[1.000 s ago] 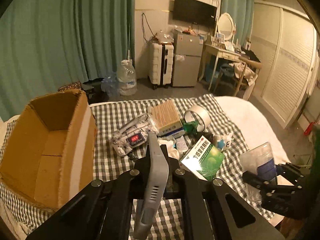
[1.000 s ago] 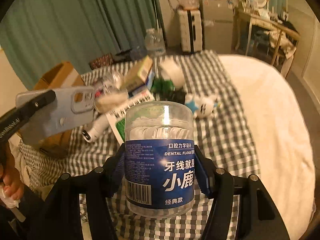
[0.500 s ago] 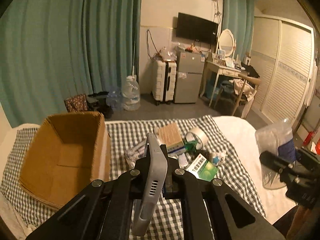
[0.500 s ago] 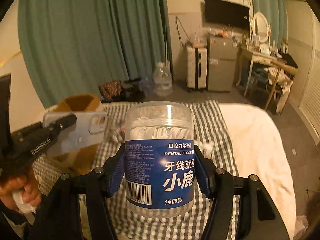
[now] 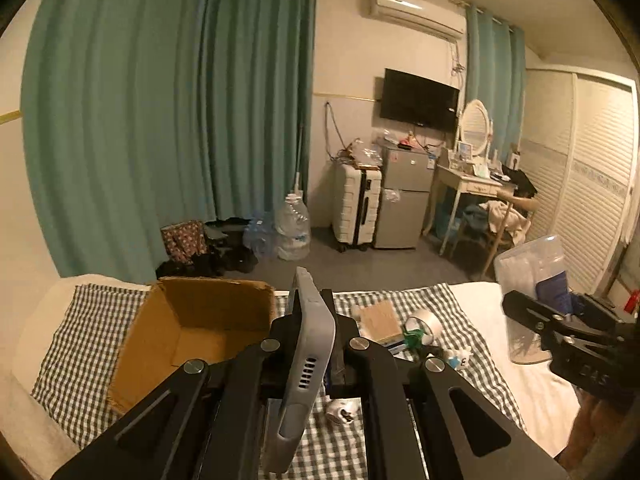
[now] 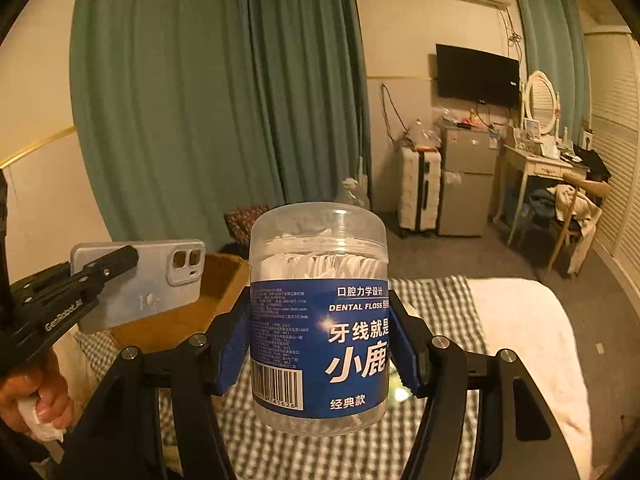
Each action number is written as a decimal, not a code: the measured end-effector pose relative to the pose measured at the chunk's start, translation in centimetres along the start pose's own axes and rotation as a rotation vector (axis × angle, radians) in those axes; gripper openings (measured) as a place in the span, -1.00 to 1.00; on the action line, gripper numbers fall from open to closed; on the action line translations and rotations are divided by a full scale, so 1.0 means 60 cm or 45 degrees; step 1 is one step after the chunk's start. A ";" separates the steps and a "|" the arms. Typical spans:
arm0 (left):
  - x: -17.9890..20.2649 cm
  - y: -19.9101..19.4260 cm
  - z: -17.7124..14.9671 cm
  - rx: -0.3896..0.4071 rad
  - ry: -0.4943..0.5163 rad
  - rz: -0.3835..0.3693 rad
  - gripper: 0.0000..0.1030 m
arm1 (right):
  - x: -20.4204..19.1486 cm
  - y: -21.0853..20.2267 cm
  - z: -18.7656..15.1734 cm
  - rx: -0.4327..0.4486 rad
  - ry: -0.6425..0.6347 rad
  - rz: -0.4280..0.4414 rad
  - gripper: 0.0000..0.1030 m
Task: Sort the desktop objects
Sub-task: 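Carry both items over the cardboard box and open both tools to drop them, then move both tools back over the pile of items on the bed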
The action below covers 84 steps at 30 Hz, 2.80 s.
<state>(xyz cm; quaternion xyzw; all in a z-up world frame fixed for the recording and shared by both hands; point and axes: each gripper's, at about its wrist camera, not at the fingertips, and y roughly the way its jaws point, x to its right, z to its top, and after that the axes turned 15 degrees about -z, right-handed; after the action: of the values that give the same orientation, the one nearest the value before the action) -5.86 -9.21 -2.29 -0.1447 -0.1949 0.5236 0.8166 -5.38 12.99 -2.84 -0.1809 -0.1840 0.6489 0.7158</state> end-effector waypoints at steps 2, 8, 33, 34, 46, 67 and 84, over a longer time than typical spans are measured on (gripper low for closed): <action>-0.019 -0.006 -0.003 0.003 -0.004 0.021 -0.89 | -0.016 0.012 0.002 -0.016 0.009 0.023 0.19; -0.084 -0.013 -0.007 -0.004 -0.032 0.092 -0.89 | -0.095 0.042 0.012 -0.028 -0.049 0.124 0.19; -0.318 0.101 -0.128 -0.281 -0.217 0.240 -0.89 | -0.376 0.272 -0.035 -0.275 -0.271 0.421 0.19; -0.323 0.107 -0.136 -0.297 -0.221 0.241 -0.89 | -0.383 0.284 -0.039 -0.290 -0.282 0.425 0.19; -0.326 0.128 -0.146 -0.380 -0.248 0.284 -0.81 | -0.407 0.330 -0.053 -0.282 -0.328 0.358 0.40; -0.160 -0.009 0.009 -0.045 -0.046 0.263 0.63 | -0.197 0.091 0.081 0.023 -0.075 0.200 0.76; -0.007 -0.043 0.059 0.113 0.088 0.248 1.00 | 0.020 -0.047 0.106 0.174 0.032 0.057 0.89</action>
<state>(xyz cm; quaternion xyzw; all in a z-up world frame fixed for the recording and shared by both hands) -5.62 -10.51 1.87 -0.1447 -0.1283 0.6032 0.7738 -6.01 14.05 4.10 -0.1438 -0.1263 0.6734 0.7141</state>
